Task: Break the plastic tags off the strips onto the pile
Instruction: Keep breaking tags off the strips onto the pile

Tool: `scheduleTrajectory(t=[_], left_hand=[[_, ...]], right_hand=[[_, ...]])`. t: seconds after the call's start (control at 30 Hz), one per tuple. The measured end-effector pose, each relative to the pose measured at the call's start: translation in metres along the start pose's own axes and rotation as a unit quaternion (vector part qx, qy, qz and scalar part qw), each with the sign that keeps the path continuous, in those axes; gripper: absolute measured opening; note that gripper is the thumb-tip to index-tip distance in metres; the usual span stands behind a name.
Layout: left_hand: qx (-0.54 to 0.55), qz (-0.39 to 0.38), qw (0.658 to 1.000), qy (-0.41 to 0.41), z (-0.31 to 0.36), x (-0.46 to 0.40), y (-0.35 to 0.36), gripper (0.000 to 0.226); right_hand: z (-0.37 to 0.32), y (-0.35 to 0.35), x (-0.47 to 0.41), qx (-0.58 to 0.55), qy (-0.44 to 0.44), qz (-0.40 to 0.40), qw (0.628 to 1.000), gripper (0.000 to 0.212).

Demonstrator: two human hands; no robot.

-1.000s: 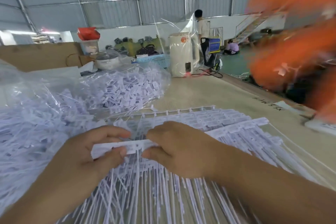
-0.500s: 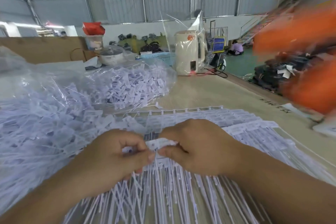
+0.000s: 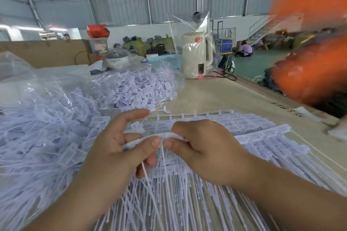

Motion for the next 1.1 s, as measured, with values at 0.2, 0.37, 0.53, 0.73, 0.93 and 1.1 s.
scheduleTrajectory(t=[0.2, 0.37, 0.53, 0.73, 0.93, 1.1], left_hand=[[0.015, -0.062, 0.998, -0.026, -0.002, -0.001, -0.004, 0.036], [-0.118, -0.079, 0.990, 0.006, 0.000, 0.005, 0.001, 0.032], [-0.153, -0.096, 0.983, -0.004, -0.004, 0.003, -0.001, 0.022], [-0.089, -0.106, 0.988, -0.061, -0.009, -0.002, -0.004, 0.026], [-0.069, -0.090, 0.991, -0.075, -0.012, -0.004, -0.004, 0.024], [-0.064, -0.062, 0.994, -0.058, -0.015, -0.004, 0.003, 0.023]], right_hand=[[-0.005, 0.003, 0.003, 0.019, -0.056, -0.071, 0.996, 0.017], [-0.020, 0.017, 0.004, 0.005, -0.106, -0.122, 0.987, 0.019], [-0.011, 0.018, 0.001, -0.099, -0.070, -0.134, 0.984, 0.021], [-0.005, 0.010, 0.001, -0.090, -0.042, -0.070, 0.993, 0.014], [-0.003, 0.007, 0.002, -0.085, -0.024, -0.044, 0.995, 0.012], [-0.003, 0.004, 0.003, -0.087, -0.020, -0.019, 0.996, 0.013]])
Point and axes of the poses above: each hand's wrist, its own x-axis away from the middle knuckle, its own y-axis out of the palm, z = x × y, the point moved 5 cm from there along -x, towards the middle knuckle, and after that the axes turned 3 degrees about -z, right-handed, at the moved point
